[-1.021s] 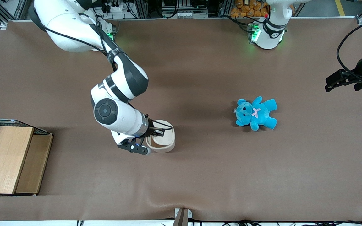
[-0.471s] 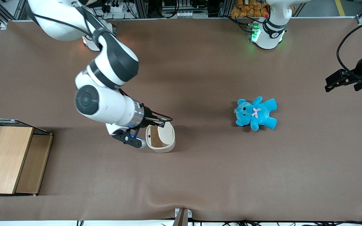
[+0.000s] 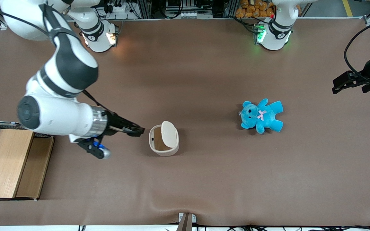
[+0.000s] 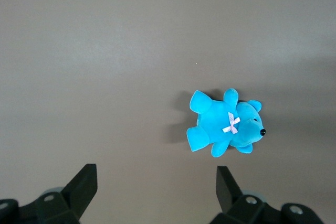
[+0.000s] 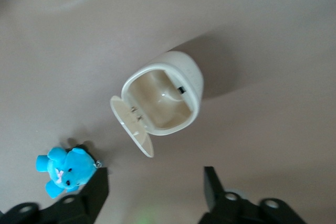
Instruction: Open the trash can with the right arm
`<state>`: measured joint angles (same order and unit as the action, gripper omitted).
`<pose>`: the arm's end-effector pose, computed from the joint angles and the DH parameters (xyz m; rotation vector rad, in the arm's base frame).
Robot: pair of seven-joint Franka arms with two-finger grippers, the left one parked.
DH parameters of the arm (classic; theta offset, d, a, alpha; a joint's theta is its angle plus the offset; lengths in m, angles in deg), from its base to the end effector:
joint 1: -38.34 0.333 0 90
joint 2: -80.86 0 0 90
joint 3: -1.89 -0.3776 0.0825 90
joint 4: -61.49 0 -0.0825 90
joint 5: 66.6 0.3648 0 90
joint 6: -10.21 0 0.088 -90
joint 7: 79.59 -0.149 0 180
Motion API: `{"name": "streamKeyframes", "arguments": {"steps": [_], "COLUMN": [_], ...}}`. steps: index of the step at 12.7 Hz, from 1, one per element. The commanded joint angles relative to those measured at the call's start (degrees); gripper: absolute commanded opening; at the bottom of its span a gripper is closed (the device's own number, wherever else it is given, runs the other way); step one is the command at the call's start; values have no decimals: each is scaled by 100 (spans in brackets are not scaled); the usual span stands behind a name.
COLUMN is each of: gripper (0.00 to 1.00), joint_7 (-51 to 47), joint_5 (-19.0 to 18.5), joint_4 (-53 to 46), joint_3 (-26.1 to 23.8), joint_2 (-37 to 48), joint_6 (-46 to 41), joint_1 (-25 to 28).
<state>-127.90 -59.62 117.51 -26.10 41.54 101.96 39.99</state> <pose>0.6937 0.2689 0.5100 -2.7162 0.5900 0.3563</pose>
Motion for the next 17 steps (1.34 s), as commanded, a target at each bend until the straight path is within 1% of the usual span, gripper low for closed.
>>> {"name": "streamKeyframes", "arguments": {"steps": [1,3,4,6,7,10,11,12,14,16,17], "gripper": [100,100,100,100,100,100,100,100,100,100,100], "joint_7": [689,1401,1717,2167,2369,3422,3539,3549,3540,3697,3968], "joint_5": [-320,-356,-408,-671,-689,-690,-681,-681,-681,-620,-611], "joint_4": [138,129,129,155,199,225,286,513,1416,2803,3253], "joint_3": [-102,30,178,783,1004,1680,1822,1936,2052,2305,2446], "joint_2": [363,381,459,923,1074,1461,1627,1890,2662,3611,3902], "joint_6": [-480,-815,-938,-957,-1088,-1649,-1817,-1844,-1635,-838,-651], "joint_1": [-339,-462,-480,-367,-349,-357,-366,-366,-366,-366,-358]}}
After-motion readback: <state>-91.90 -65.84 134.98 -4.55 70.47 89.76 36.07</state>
